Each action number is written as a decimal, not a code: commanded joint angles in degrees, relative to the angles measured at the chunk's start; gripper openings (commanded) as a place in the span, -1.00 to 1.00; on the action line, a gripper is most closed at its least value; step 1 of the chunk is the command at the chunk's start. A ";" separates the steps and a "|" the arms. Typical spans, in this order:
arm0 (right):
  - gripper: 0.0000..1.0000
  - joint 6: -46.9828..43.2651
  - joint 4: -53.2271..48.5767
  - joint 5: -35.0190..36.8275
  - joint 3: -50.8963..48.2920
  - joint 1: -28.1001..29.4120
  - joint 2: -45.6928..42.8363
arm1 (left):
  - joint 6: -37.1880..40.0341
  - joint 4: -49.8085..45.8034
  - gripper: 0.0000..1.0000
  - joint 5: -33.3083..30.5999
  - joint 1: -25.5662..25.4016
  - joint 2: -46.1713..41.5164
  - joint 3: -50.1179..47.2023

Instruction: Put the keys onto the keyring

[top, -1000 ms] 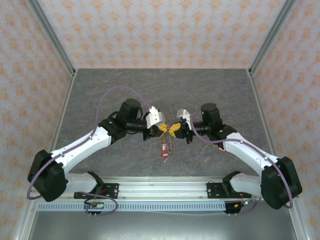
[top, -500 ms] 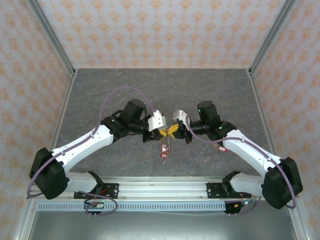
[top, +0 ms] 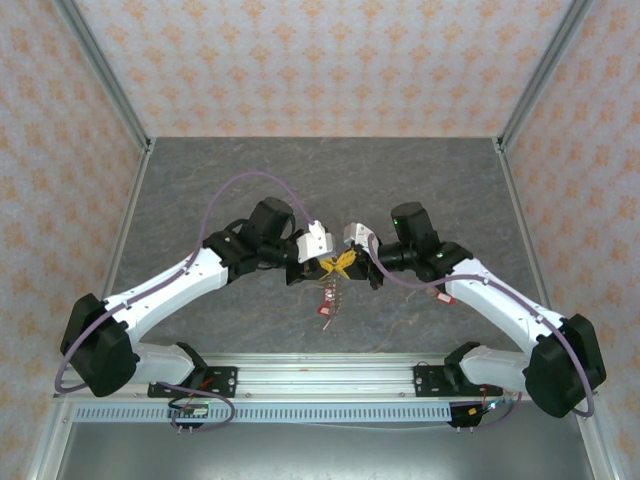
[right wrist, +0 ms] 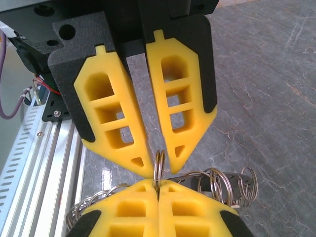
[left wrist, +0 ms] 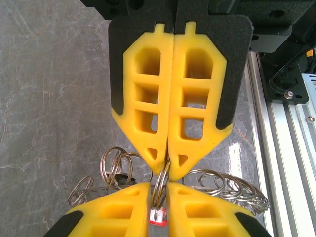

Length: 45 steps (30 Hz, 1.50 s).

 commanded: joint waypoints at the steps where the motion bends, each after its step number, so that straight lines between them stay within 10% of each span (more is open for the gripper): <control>1: -1.00 -1.18 0.73 -0.73 2.13 0.44 -1.18 | 0.33 0.51 -0.85 0.41 -0.46 0.55 1.44; 19: -0.69 11.90 20.90 -5.04 -10.21 -3.90 -2.48 | -15.62 28.76 -1.00 8.45 2.93 -5.68 -10.98; 45: -1.00 7.81 11.28 2.50 -6.50 -0.02 0.79 | -15.95 28.14 -1.00 5.96 2.17 -3.10 -9.89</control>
